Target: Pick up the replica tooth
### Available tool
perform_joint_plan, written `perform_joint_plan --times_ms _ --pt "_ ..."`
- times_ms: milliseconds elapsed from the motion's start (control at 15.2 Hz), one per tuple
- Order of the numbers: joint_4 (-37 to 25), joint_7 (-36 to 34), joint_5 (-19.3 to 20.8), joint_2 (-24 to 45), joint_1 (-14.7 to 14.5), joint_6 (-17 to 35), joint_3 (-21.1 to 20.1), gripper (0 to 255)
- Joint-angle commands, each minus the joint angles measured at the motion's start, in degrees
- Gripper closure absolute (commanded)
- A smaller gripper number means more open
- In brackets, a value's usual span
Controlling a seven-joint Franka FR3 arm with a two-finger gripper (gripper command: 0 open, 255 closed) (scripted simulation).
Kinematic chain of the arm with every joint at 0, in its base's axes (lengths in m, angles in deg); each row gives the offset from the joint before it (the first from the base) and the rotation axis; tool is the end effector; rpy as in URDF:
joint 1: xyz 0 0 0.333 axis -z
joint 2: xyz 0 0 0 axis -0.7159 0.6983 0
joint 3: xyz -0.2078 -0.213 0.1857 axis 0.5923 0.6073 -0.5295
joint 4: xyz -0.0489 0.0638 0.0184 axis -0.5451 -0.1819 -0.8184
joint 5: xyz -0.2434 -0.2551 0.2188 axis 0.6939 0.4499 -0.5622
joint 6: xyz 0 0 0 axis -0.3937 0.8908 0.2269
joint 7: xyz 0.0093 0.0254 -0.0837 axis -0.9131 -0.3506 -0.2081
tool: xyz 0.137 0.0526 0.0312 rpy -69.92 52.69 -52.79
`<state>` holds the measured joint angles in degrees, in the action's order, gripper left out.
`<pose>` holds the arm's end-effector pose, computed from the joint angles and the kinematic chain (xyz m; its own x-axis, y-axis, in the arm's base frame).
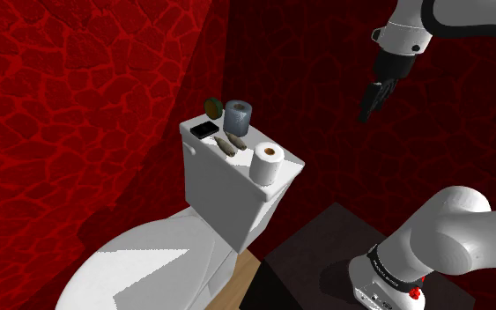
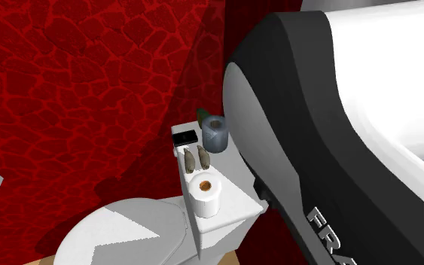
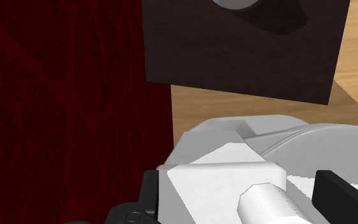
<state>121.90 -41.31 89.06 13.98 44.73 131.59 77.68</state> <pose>0.2950 -0.0330 0.5769 0.9901 0.1048 -0.0936 0.1115 -0.9913 0.0693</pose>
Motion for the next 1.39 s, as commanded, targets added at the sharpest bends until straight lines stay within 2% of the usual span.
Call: perform_joint_plan --times_ms 0,660,1320 --pt "0.00 0.00 0.00 0.00 0.00 0.00 0.00 0" --pt "-6.47 -11.34 -3.63 20.29 -1.30 9.28 -6.29 0" --pt "-20.83 -21.52 -3.62 43.38 -2.60 13.56 -10.20 0"
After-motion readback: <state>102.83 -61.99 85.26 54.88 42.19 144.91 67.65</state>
